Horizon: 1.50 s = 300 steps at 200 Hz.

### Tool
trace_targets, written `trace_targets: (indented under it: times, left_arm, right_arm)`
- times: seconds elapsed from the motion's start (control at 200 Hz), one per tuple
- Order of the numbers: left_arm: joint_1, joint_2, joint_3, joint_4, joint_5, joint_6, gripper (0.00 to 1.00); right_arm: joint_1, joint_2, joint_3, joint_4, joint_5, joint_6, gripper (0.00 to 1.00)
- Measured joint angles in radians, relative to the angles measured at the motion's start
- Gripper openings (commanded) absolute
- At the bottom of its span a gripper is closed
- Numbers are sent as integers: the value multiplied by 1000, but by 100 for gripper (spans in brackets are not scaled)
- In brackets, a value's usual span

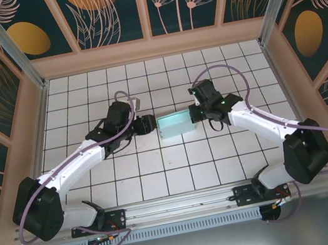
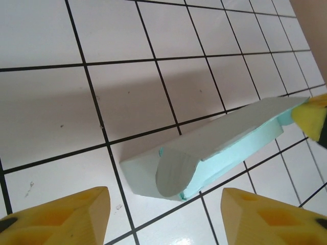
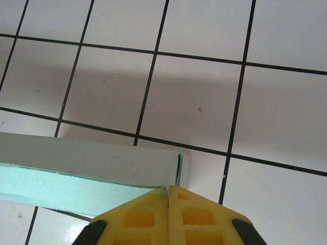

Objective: Fold the paper box

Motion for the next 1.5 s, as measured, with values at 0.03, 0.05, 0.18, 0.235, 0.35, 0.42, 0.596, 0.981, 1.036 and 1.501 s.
trace_targets:
  times: [0.03, 0.05, 0.18, 0.235, 0.35, 0.42, 0.596, 0.981, 1.036, 1.501]
  left_arm:
    - [-4, 0, -1, 2, -3, 8, 57]
    - [-7, 0, -1, 2, -6, 13, 57]
    - [-25, 0, -1, 5, -24, 50, 49]
    - [-33, 3, -1, 5, -31, 64, 45]
    - [-51, 25, 1, 3, -50, 88, 39]
    - [-63, 47, 6, 0, -67, 100, 35]
    - [-71, 97, 45, -31, -107, 122, 29]
    - [-71, 196, 155, -57, -121, 107, 16]
    - [-71, 205, 155, -60, -118, 102, 15]
    - [-71, 217, 178, -89, -113, 89, 0]
  right_arm:
    - [0, 5, 7, -5, 0, 3, 0]
    - [0, 10, 13, -10, 0, 4, 0]
    - [0, 26, 32, -22, 1, 11, 0]
    - [0, 26, 33, -26, 1, 11, 0]
    - [0, 26, 33, -29, 1, 11, 0]
    - [0, 26, 33, -29, 1, 11, 0]
    - [0, 26, 33, -29, 0, 11, 0]
    - [0, 26, 34, -29, 0, 11, 0]
    - [0, 26, 37, -31, 0, 11, 0]
    - [-1, 31, 45, -41, 0, 11, 0]
